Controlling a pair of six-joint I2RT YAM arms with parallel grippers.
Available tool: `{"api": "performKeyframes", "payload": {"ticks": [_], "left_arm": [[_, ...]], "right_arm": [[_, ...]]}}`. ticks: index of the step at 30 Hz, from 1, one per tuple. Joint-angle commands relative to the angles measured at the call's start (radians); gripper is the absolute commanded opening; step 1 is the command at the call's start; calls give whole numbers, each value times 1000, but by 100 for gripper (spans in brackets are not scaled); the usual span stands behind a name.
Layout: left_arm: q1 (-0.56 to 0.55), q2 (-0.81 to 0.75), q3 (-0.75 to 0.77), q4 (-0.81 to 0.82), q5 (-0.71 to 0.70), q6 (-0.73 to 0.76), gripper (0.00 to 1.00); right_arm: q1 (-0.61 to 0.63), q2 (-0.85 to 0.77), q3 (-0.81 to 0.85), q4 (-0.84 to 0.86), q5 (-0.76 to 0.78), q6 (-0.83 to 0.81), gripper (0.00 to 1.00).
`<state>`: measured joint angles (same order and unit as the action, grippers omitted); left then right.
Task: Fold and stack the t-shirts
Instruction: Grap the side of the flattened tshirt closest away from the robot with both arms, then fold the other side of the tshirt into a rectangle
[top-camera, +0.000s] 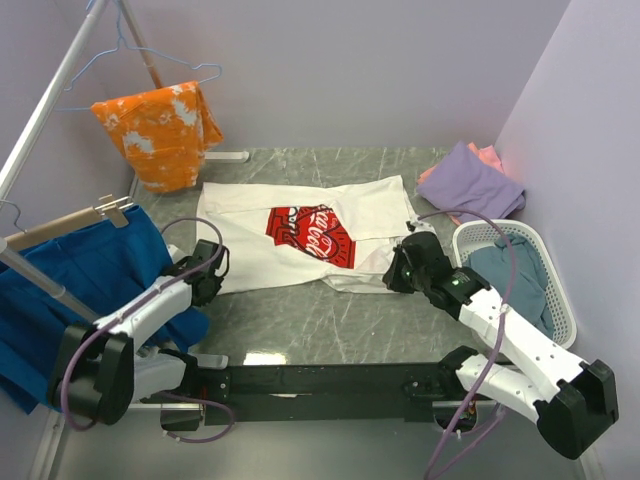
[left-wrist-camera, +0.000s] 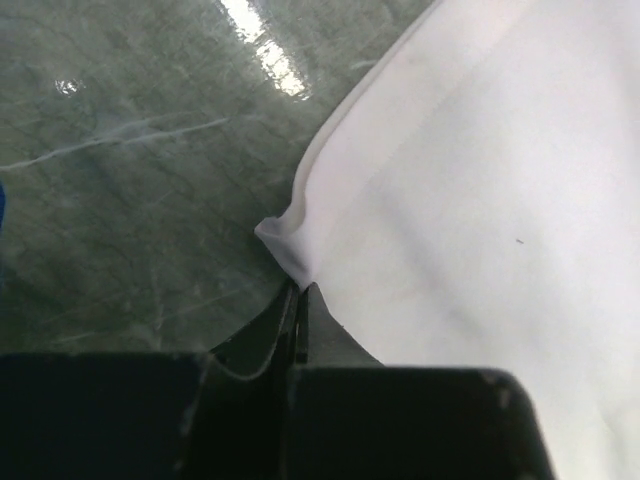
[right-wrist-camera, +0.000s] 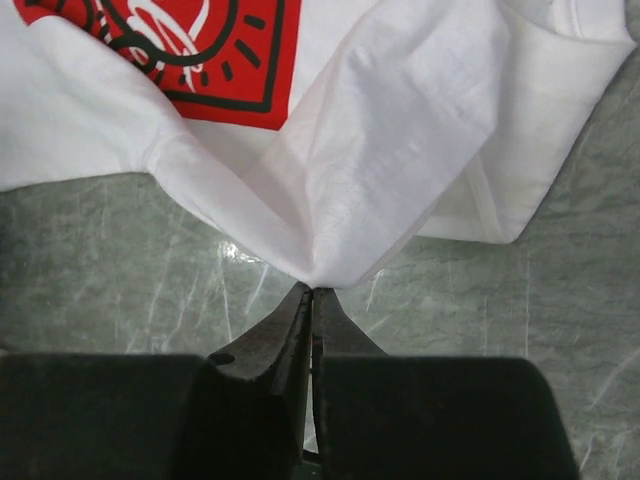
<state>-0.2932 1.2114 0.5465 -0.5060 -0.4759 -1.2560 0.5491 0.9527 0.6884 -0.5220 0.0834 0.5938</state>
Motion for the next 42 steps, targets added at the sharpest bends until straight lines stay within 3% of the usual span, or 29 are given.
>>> {"api": "performKeyframes", "payload": {"ticks": [1, 8, 17, 28, 33, 42], "left_arm": [[5, -116, 26, -71, 8, 69, 1], [5, -254, 124, -226, -36, 125, 1], [5, -239, 147, -292, -49, 136, 1], [25, -273, 269, -399, -162, 135, 1], [66, -254, 248, -339, -70, 188, 1], [66, -168, 220, -215, -55, 244, 1]], "right_arm": [[-8, -45, 27, -22, -133, -26, 4], [107, -46, -27, -71, -318, -35, 0], [305, -43, -33, -141, -392, 14, 1], [342, -19, -24, -133, -442, 23, 5], [350, 84, -41, -139, -475, -20, 5], [269, 87, 88, -151, -265, -37, 4]]}}
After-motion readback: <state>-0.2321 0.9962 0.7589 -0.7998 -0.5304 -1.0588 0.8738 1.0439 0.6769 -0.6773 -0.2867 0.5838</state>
